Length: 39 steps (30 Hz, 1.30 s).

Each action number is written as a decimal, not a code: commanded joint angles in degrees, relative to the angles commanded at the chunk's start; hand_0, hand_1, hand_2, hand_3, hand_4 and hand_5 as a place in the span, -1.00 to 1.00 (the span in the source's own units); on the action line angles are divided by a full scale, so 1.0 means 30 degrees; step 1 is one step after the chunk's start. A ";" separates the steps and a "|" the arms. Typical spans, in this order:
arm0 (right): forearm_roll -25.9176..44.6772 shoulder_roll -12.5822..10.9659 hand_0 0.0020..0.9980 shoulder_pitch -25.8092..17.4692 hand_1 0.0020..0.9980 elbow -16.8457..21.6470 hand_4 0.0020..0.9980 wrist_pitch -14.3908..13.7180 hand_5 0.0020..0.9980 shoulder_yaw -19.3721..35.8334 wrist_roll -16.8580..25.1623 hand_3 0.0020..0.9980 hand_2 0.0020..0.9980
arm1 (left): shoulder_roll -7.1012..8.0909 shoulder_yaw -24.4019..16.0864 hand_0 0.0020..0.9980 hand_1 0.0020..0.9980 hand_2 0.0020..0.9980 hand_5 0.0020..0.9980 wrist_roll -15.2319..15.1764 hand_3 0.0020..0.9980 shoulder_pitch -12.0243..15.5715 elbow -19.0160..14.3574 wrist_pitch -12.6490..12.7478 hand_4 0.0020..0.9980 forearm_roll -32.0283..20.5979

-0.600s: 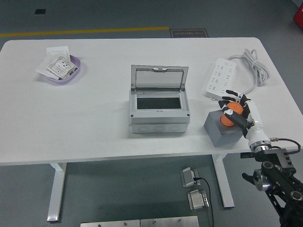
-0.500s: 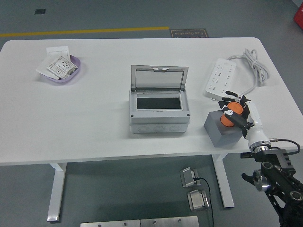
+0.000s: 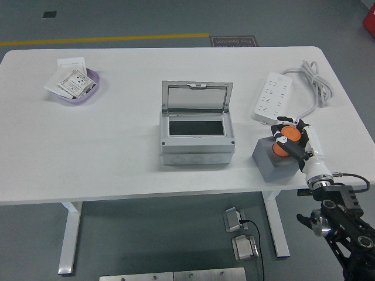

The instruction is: Pick up the cylinder from the cube,place it in the box,flap close box

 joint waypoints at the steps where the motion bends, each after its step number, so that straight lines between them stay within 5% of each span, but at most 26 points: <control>1: -0.0050 0.0002 0.43 0.0001 0.13 0.0060 -0.39 -0.0107 -1.00 -0.0024 -0.0072 0.08 -0.01 | 0.0007 0.0021 0.25 0.30 0.21 -0.68 0.0001 0.25 0.0004 0.0003 0.0000 0.30 -0.0015; 4: -0.0183 -0.0005 0.43 0.0013 0.13 0.0214 -0.39 -0.0331 -1.00 -0.0084 -0.0239 0.08 -0.01 | 0.0013 0.0026 0.25 0.30 0.21 -0.68 -0.0001 0.25 0.0012 0.0007 -0.0002 0.30 -0.0036; 5: -0.0240 -0.0009 0.15 0.0019 0.02 0.0273 -0.69 -0.0406 -1.00 -0.0107 -0.0299 -0.10 -0.06 | 0.0012 0.0027 0.25 0.30 0.21 -0.68 0.0000 0.25 0.0010 0.0007 -0.0005 0.30 -0.0044; 16: -0.0561 -0.0125 -0.04 0.0108 -0.19 0.0891 -0.83 -0.0668 -1.00 -0.0204 -0.0434 -0.26 -0.16 | 0.0024 -0.0030 0.25 0.29 0.21 -0.68 -0.0024 0.25 -0.0016 -0.0020 -0.0011 0.30 -0.0047; 17: -0.0582 -0.0145 -0.15 0.0120 -0.49 0.0960 -1.00 -0.0689 -1.00 -0.0209 -0.0424 -0.51 -0.40 | 0.0023 -0.0016 0.25 0.29 0.22 -0.69 -0.0025 0.26 -0.0016 -0.0020 -0.0010 0.30 -0.0057; 27: -0.0839 -0.0371 -0.18 0.0490 -0.54 0.1434 -1.00 -0.0903 -1.00 -0.0228 -0.0385 -0.56 -0.47 | -0.0031 0.0285 0.25 0.30 0.22 -0.68 -0.0029 0.26 -0.0006 -0.0028 -0.0008 0.31 -0.0222; 39: -0.3282 -0.1133 -0.22 0.1856 -0.56 0.2178 -1.00 -0.2281 -1.00 -0.1690 -0.1523 -0.57 -0.48 | -0.0034 0.0531 0.25 0.30 0.22 -0.68 -0.0030 0.26 0.0017 0.0020 -0.0009 0.31 -0.0470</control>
